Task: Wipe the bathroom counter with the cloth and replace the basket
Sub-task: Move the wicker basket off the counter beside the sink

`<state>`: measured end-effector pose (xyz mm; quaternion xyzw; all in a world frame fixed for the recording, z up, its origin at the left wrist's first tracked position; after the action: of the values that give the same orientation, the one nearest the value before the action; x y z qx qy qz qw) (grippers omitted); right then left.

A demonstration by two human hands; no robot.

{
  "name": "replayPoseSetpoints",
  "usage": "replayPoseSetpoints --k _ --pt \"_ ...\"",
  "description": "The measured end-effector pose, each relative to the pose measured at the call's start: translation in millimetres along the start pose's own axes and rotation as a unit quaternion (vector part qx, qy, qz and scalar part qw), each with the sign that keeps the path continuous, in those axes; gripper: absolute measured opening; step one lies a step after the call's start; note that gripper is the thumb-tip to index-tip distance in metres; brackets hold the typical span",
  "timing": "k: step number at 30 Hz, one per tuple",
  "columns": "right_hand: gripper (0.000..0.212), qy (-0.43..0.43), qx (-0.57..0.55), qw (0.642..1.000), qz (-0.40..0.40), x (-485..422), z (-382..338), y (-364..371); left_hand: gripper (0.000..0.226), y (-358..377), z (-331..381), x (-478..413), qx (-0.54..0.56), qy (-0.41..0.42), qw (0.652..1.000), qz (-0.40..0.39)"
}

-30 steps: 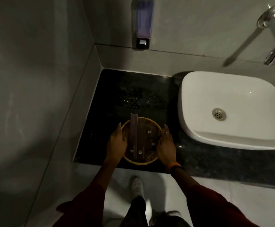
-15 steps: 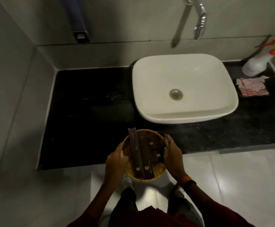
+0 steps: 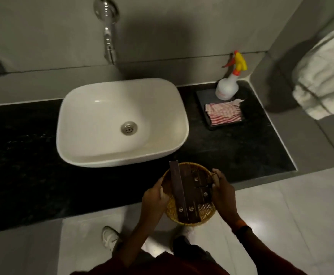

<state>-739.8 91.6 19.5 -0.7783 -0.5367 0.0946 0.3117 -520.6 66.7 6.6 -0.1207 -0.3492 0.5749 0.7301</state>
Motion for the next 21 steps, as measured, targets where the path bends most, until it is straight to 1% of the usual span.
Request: replayPoseSetpoints --k 2,4,7,9,13,15,18,19,21 --pt "0.035 0.027 -0.011 1.000 0.004 -26.5 11.2 -23.3 0.052 21.4 27.4 -14.8 -0.014 0.011 1.000 0.000" --pt "0.036 0.053 -0.024 0.998 0.001 -52.8 19.8 -39.5 0.049 36.9 48.8 -32.6 -0.017 0.005 1.000 -0.004" --pt "0.039 0.036 -0.013 0.999 -0.016 -83.7 26.8 -52.9 0.054 51.0 70.1 -58.3 -0.017 0.006 1.000 -0.009" --pt "0.041 0.010 0.006 1.000 -0.025 -102.4 30.2 -57.6 0.055 55.8 78.8 -74.4 -0.015 0.012 1.000 -0.008" --pt "0.049 0.065 -0.065 0.995 -0.044 -137.0 30.0 -59.8 0.056 61.7 86.3 -105.1 -0.007 0.000 1.000 0.003" --pt "0.052 0.077 -0.076 0.993 -0.051 -148.8 30.4 -58.1 0.059 62.7 89.5 -112.8 -0.004 -0.006 1.000 0.012" --pt "0.056 0.090 -0.083 0.990 -0.065 -158.8 29.7 -58.2 0.056 64.6 96.7 -114.4 0.007 -0.003 1.000 0.023" --pt "0.057 0.096 -0.091 0.989 -0.073 -160.1 30.5 -58.6 0.056 65.7 99.2 -112.9 -0.012 -0.010 0.999 0.037" --pt "0.060 0.106 -0.105 0.986 -0.079 -162.8 33.3 -60.9 0.059 72.7 104.2 -103.3 -0.108 -0.013 0.991 0.083"
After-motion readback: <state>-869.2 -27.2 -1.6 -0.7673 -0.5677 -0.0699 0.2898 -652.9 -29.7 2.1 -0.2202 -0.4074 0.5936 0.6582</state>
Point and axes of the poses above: each hand's wrist, its own x-axis away from the middle knuckle, its own y-axis out of the palm, z = x × y, the point moved 1 cm from there along -x, towards the middle knuckle, and after that the axes turned 7 degrees about -x, right-handed, at the moved point
